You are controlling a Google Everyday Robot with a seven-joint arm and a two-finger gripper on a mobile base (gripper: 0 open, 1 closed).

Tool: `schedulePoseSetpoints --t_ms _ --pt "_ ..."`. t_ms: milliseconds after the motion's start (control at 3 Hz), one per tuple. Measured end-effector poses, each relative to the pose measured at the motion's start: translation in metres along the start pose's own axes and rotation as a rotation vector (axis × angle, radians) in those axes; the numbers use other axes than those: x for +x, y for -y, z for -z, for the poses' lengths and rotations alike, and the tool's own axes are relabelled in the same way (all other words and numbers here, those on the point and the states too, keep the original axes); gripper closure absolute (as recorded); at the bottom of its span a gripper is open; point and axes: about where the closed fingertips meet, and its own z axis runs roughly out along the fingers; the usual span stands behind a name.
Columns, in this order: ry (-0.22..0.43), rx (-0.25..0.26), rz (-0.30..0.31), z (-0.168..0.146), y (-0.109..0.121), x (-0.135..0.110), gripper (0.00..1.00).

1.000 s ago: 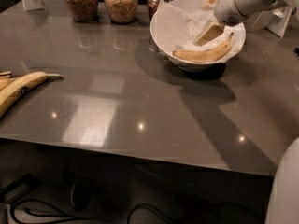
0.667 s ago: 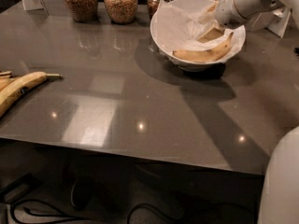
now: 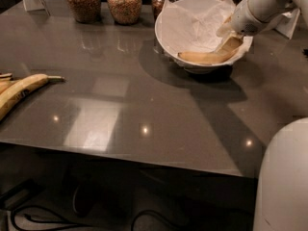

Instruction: Pick banana from white bowl

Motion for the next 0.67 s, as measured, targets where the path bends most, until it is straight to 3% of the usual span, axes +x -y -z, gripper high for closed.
schedulePoseSetpoints --t_ms 667 --pt "-0.071 -0.104 -0.052 -0.0022 -0.0167 0.0242 0.50"
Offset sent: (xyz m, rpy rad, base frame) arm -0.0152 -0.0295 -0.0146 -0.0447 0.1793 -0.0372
